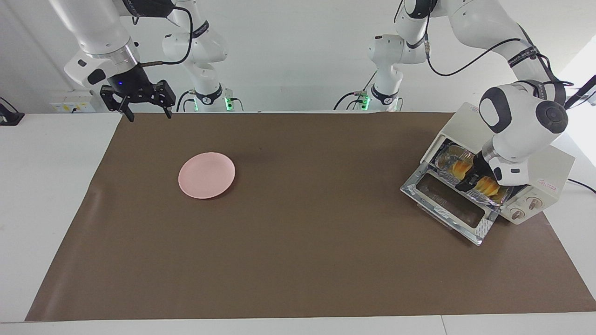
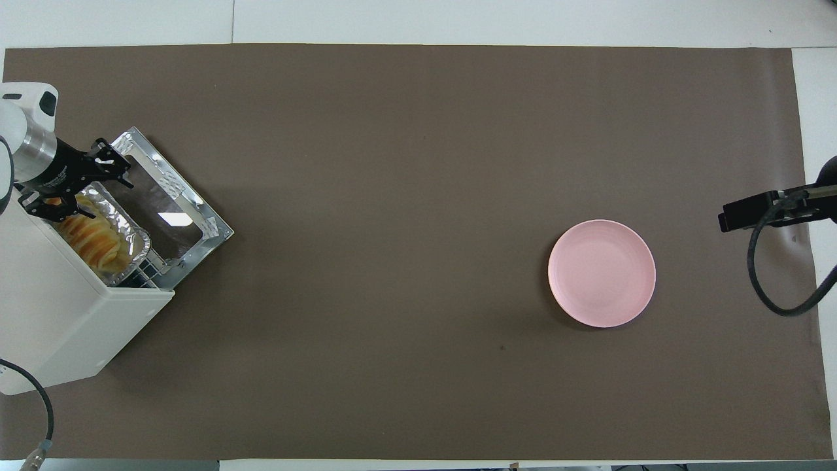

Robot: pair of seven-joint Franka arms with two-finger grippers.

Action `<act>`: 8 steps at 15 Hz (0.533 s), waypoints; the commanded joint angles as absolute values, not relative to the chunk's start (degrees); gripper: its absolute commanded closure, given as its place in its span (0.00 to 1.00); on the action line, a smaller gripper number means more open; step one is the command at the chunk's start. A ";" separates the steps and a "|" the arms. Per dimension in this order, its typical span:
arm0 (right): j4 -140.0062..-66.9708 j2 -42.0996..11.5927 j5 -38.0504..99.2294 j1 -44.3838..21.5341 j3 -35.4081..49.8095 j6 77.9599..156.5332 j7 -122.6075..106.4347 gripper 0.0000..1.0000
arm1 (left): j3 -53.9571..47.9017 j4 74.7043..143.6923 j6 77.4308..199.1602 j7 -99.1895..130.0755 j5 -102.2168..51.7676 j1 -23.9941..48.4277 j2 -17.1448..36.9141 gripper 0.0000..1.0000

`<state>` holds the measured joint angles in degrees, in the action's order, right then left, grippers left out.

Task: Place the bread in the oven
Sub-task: 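Open the left gripper and draw it back out of the oven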

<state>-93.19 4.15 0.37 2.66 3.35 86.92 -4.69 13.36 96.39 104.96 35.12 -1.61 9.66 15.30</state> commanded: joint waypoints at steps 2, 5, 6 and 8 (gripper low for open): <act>-93.96 5.01 0.97 3.69 3.96 86.84 -4.75 0.00 | 13.10 92.73 102.67 30.09 2.37 12.56 13.10 0.00; -94.04 5.01 0.97 3.60 3.96 86.84 -4.75 0.00 | 11.43 91.23 94.51 18.15 1.85 13.36 7.40 0.00; -94.04 5.01 0.97 3.69 3.96 86.84 -4.75 0.00 | 10.90 91.23 92.92 12.80 1.50 13.45 5.56 0.00; -94.04 5.01 0.97 3.69 3.96 86.84 -4.75 0.00 | 10.11 91.23 90.11 9.06 1.32 13.36 2.74 0.00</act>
<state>-93.19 4.15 0.37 2.66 3.35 86.92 -4.69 10.54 90.19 93.23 13.88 0.79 13.23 6.22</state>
